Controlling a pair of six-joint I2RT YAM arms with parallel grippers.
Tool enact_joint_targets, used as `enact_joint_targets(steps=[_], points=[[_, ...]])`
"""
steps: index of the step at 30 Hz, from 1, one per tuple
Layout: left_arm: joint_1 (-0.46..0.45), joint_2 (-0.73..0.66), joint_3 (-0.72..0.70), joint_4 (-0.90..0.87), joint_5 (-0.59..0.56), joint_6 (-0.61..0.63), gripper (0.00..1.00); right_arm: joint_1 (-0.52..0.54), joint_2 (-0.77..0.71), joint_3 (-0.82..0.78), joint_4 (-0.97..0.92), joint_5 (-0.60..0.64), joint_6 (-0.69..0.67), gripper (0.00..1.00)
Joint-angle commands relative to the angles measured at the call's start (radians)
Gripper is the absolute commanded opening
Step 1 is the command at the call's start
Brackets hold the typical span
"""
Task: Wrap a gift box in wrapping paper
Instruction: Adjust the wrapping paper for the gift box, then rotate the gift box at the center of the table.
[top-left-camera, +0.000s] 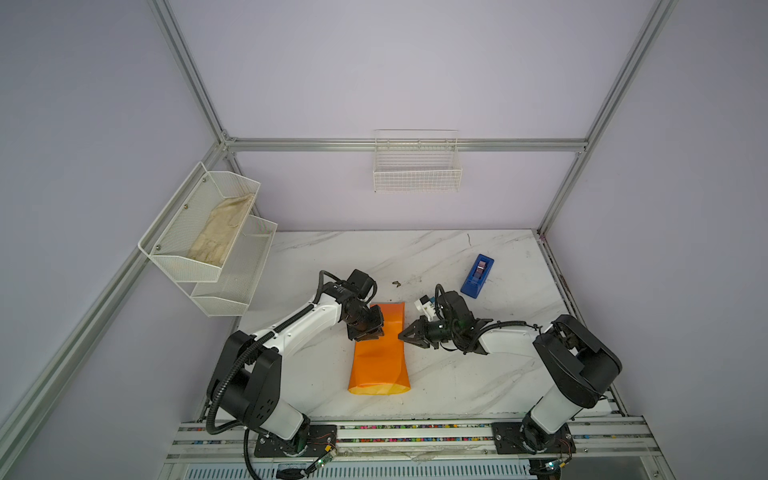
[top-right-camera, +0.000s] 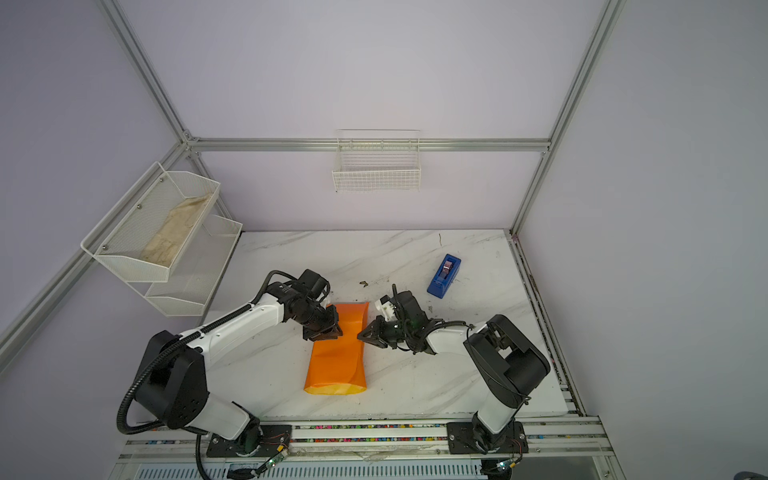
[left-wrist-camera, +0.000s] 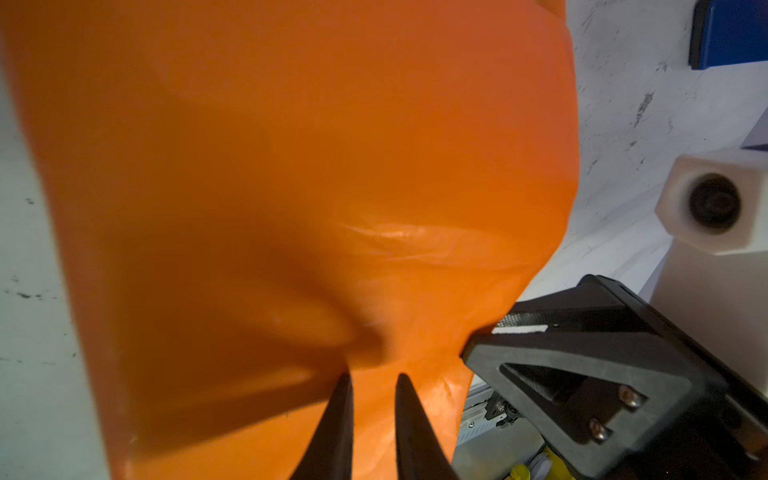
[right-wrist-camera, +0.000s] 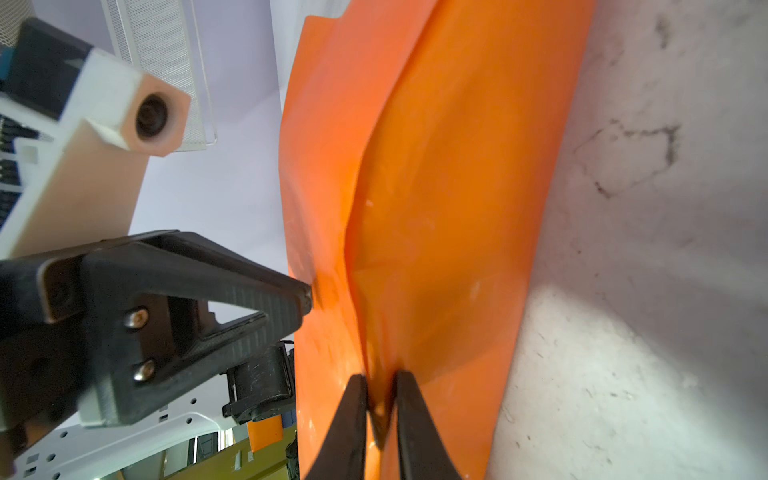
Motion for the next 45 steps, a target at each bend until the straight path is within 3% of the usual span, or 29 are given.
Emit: enact_joint_targets(steps=[1, 5, 8, 10, 13, 16, 21, 39, 42, 45], points=[[0.004, 0.033, -0.031, 0.012, 0.027, 0.040, 0.18, 0.010, -0.029, 0.027, -0.157, 0.046, -0.035, 0.19], [0.009, 0.039, -0.060, 0.012, 0.026, 0.041, 0.17, -0.018, -0.135, 0.063, -0.276, 0.134, -0.057, 0.36], [0.014, 0.043, -0.070, 0.012, 0.025, 0.046, 0.16, -0.039, -0.193, 0.057, -0.360, 0.200, -0.074, 0.38], [0.016, 0.044, -0.073, 0.012, 0.022, 0.051, 0.16, -0.039, -0.200, 0.043, -0.404, 0.235, -0.093, 0.36], [0.019, 0.048, -0.070, 0.007, 0.022, 0.058, 0.15, -0.028, -0.161, 0.048, -0.479, 0.272, -0.159, 0.24], [0.021, 0.053, -0.068, 0.007, 0.023, 0.067, 0.13, 0.018, -0.128, 0.042, -0.444, 0.246, -0.154, 0.13], [0.022, 0.062, -0.057, -0.003, 0.030, 0.084, 0.13, 0.115, -0.061, 0.068, -0.401, 0.212, -0.133, 0.06], [0.044, 0.064, -0.015, -0.091, 0.030, 0.207, 0.10, 0.331, 0.045, 0.140, -0.190, 0.200, 0.032, 0.04], [0.048, 0.064, -0.017, -0.103, 0.025, 0.225, 0.10, 0.330, 0.012, 0.141, -0.244, 0.230, 0.024, 0.04], [0.051, 0.062, -0.019, -0.106, 0.020, 0.229, 0.10, 0.251, -0.103, 0.109, -0.358, 0.323, 0.026, 0.03]])
